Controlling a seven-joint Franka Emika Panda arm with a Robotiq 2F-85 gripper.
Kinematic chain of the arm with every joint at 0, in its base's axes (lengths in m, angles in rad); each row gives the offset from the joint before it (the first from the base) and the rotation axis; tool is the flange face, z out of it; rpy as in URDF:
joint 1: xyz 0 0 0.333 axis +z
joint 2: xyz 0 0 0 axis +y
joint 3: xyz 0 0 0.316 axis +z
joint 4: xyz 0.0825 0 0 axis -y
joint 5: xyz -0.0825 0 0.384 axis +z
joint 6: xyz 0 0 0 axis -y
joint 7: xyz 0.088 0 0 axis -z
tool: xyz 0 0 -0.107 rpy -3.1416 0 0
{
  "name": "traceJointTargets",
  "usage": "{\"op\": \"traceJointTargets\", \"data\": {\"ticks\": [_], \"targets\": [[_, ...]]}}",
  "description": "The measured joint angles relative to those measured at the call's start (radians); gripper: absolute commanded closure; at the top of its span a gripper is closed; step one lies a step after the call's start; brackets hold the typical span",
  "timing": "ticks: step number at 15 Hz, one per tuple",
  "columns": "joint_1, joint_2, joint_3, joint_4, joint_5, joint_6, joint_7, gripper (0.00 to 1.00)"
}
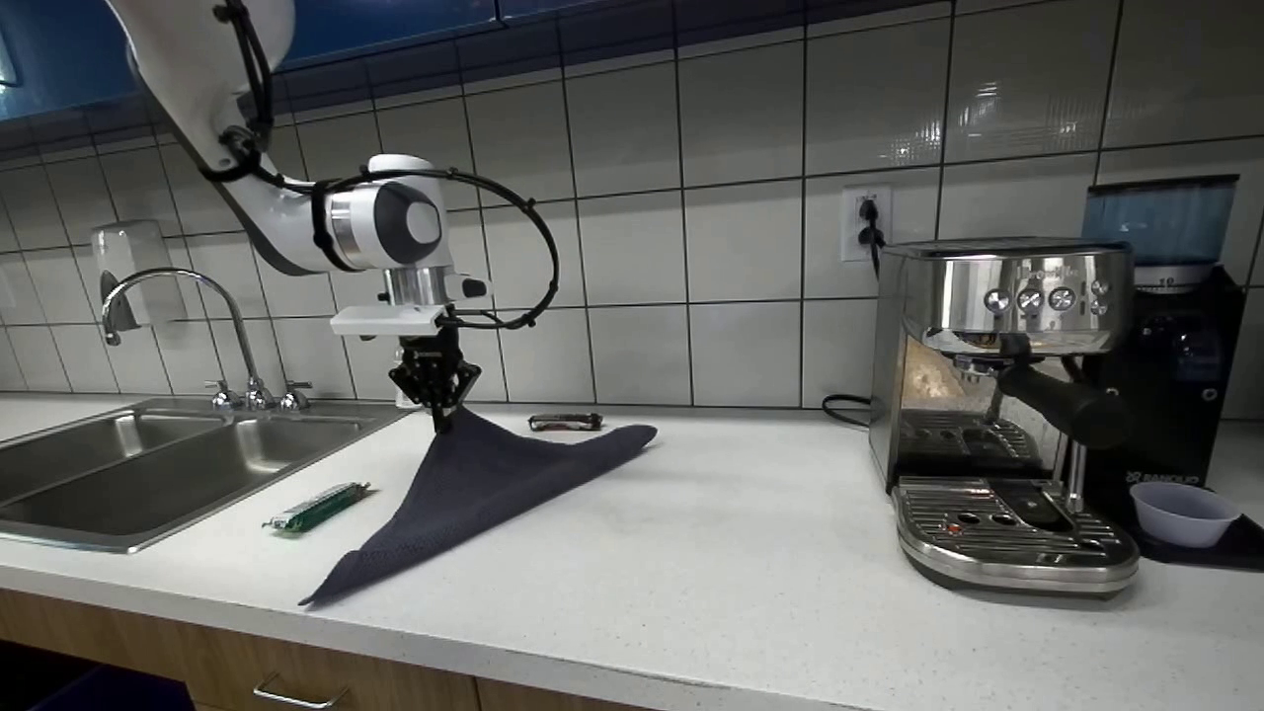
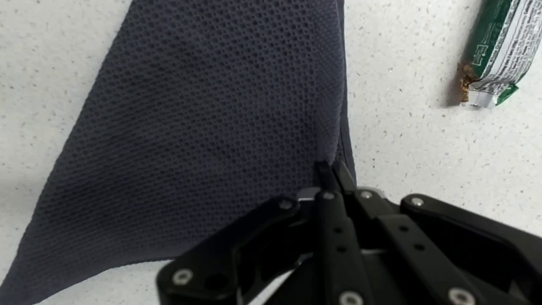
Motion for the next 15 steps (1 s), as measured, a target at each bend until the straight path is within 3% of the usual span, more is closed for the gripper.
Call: {"op": "traceJointTargets", "data": {"ticks": [13, 14, 15], "targets": [[0.012, 0.076, 0.0, 0.086, 0.001, -0.034, 0.0, 0.98], [0.012, 0.08, 0.0, 0.09, 0.001, -0.035, 0.0, 0.72], [0.012, 0.084, 0.0, 0.093, 0.001, -0.037, 0.0, 0.71]]}}
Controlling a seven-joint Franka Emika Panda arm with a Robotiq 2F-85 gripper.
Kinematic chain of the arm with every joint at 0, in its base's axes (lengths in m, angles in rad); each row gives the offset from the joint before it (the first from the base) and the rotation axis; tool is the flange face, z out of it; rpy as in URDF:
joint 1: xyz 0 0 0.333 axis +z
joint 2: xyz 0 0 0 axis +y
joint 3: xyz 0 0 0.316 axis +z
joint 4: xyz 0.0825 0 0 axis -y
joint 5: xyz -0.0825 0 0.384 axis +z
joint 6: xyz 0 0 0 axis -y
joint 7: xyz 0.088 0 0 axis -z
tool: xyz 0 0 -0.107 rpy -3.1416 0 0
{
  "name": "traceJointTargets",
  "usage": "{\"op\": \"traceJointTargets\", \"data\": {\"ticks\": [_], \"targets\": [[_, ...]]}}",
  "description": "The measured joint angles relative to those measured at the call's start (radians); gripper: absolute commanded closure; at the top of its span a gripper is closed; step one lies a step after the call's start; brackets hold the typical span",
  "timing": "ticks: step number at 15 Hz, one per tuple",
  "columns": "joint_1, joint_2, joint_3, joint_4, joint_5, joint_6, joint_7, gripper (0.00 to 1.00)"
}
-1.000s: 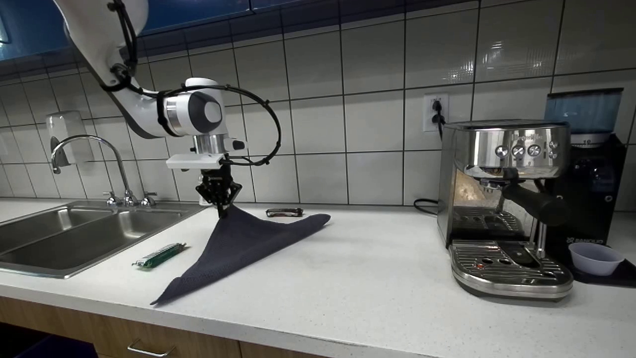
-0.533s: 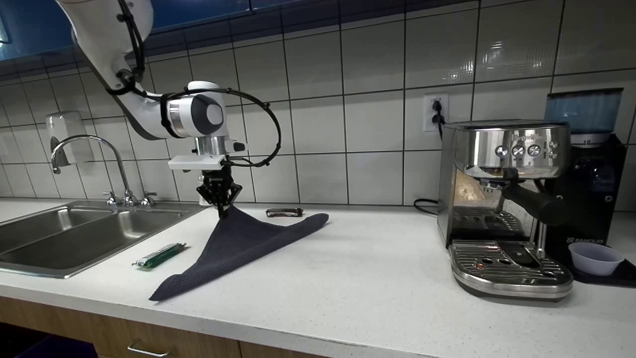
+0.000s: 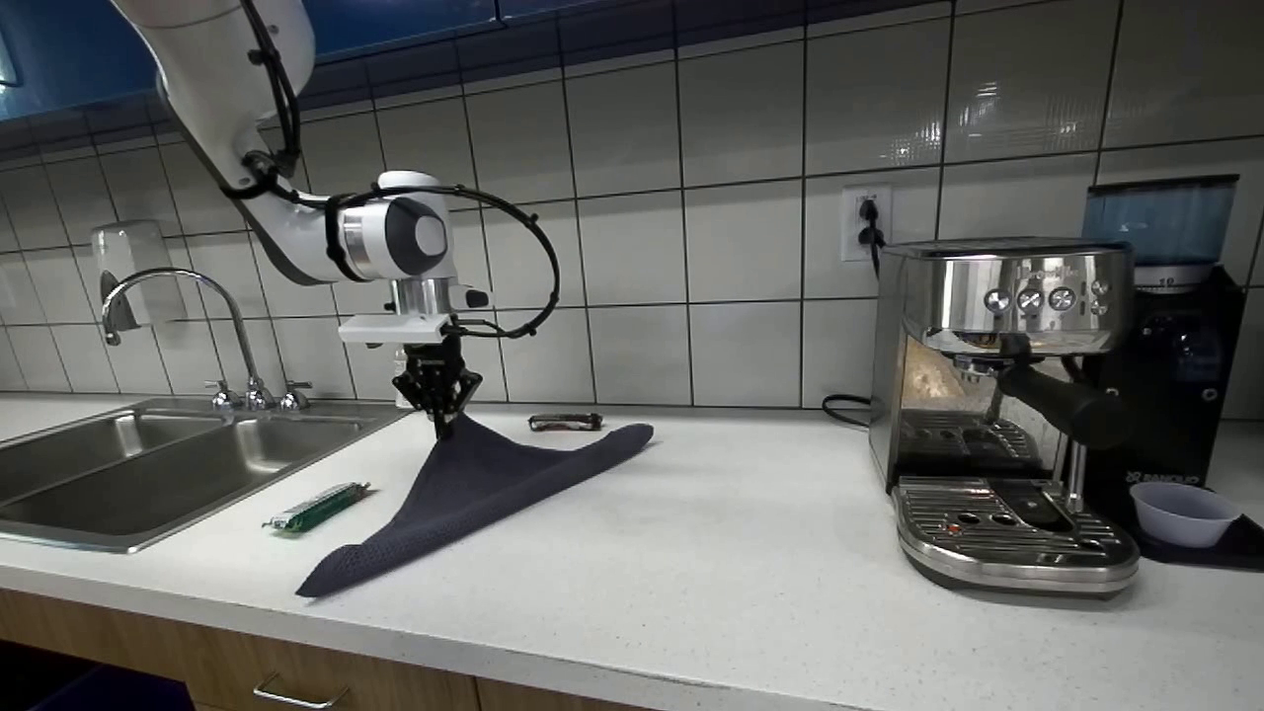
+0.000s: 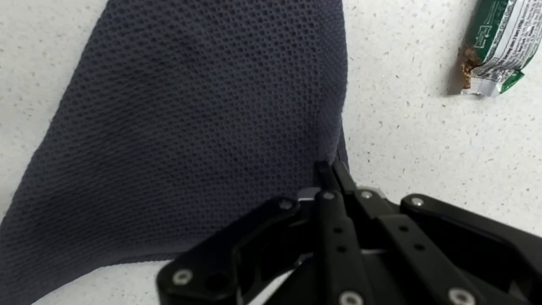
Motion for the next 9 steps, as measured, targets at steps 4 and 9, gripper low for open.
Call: {"op": "traceJointTargets", "data": {"ticks": [4, 9], "targets": [[0.0, 0.005, 0.0, 0.006, 0.0, -0.004, 0.0, 0.44], [0.0, 0.005, 0.0, 0.008, 0.0, -0.008, 0.0, 0.05]]}}
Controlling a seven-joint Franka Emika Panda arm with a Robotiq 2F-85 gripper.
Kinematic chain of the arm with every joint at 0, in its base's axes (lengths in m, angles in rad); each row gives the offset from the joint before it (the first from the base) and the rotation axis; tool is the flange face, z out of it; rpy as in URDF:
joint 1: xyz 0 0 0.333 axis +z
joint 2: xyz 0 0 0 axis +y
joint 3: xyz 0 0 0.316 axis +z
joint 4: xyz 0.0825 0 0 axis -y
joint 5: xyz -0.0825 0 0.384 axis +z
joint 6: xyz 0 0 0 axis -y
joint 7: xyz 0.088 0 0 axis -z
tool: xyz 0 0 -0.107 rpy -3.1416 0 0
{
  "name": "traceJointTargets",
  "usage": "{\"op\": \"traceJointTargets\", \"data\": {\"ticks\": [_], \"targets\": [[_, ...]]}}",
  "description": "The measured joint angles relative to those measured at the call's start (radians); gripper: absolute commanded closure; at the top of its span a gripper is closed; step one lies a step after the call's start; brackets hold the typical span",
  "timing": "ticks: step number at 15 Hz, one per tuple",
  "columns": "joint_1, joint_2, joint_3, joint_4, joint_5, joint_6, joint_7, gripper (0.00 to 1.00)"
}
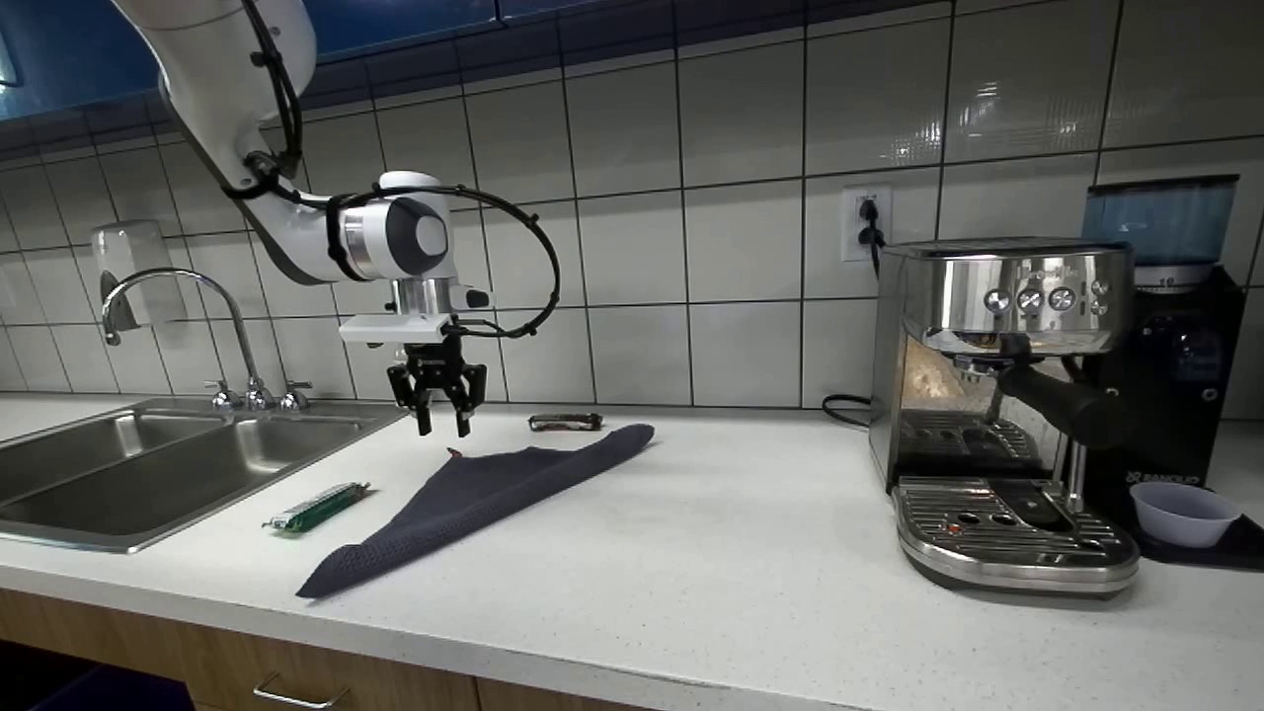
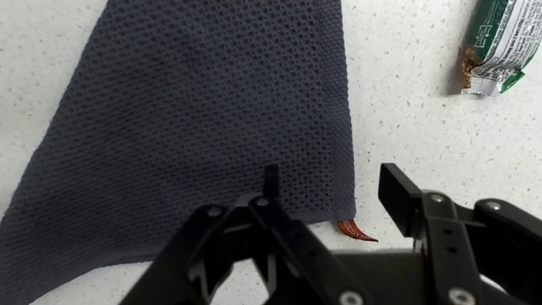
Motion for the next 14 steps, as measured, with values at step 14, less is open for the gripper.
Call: {"op": "traceJointTargets", "data": {"ticks": [14], "targets": [[-0.055, -0.004, -0.018, 0.0, 0.068, -0.013, 0.0, 0.0]]}}
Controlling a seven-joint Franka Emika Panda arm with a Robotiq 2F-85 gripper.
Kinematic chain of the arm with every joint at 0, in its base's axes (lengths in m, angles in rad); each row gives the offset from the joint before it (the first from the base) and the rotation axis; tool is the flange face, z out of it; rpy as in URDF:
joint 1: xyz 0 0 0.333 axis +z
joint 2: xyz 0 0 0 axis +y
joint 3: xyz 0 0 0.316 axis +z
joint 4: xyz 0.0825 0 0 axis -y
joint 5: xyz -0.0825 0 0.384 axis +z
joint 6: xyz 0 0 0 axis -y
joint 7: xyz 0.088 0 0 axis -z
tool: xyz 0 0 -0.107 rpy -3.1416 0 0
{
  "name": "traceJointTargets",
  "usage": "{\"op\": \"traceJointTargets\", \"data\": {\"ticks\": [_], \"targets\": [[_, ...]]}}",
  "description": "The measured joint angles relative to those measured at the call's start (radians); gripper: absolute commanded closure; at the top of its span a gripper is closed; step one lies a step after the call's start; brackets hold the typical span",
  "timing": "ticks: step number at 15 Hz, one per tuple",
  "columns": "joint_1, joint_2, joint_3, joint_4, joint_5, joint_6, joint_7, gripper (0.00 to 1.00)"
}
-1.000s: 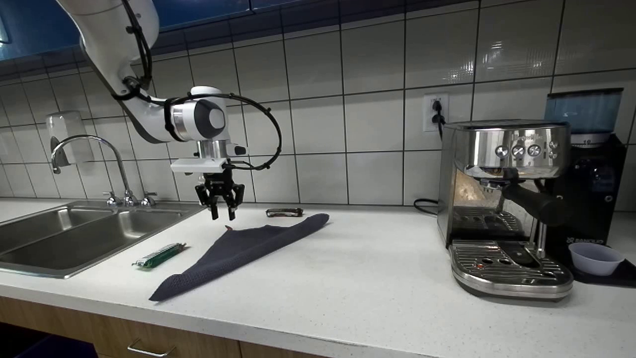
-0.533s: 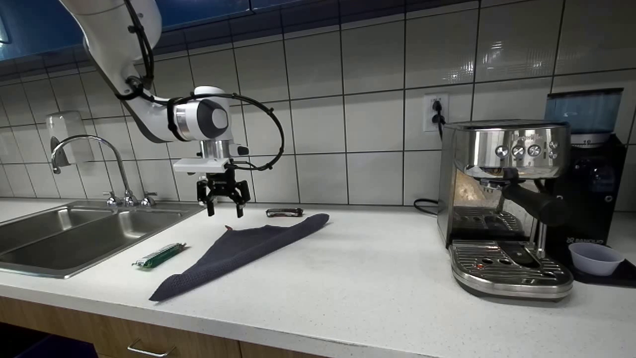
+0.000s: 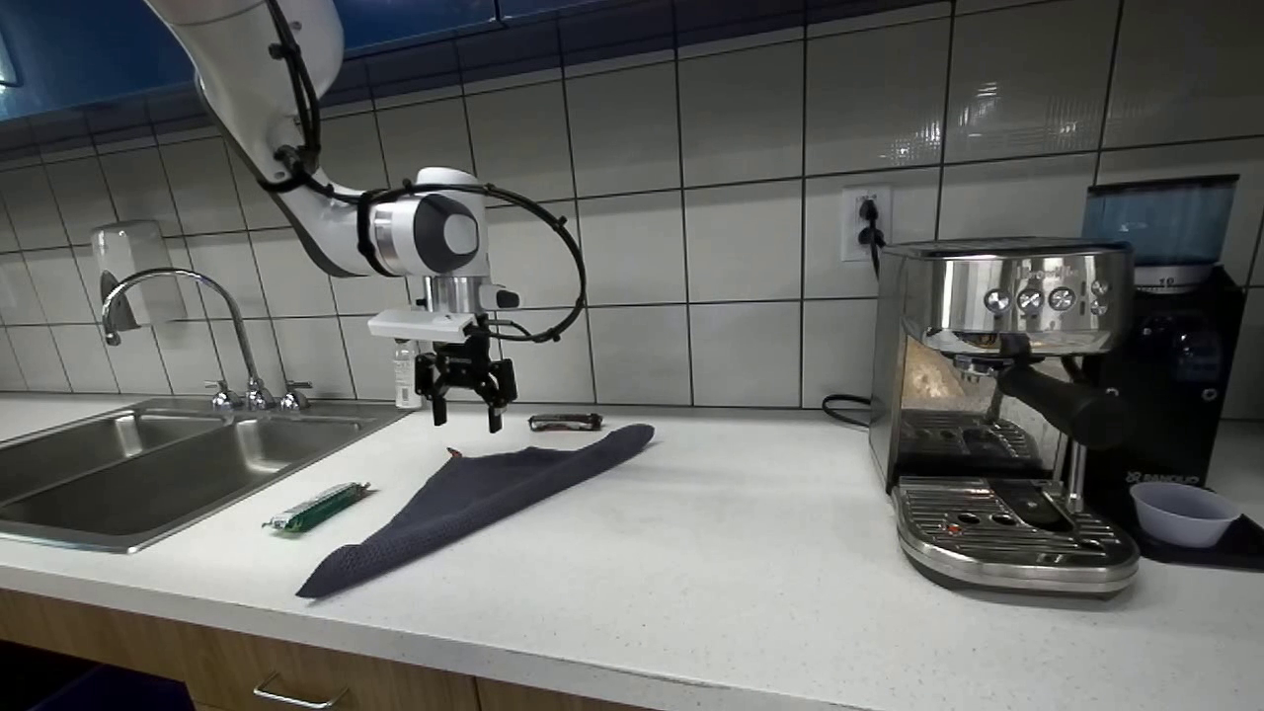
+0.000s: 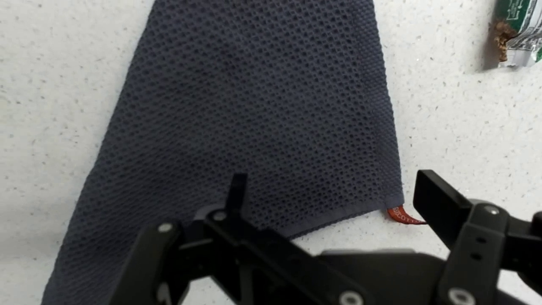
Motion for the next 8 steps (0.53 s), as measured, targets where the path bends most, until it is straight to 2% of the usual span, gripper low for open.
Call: {"op": "traceJointTargets", "data": {"ticks": [8], "targets": [[-0.036, -0.005, -0.03, 0.0, 0.03, 0.001, 0.0, 0.0]]}}
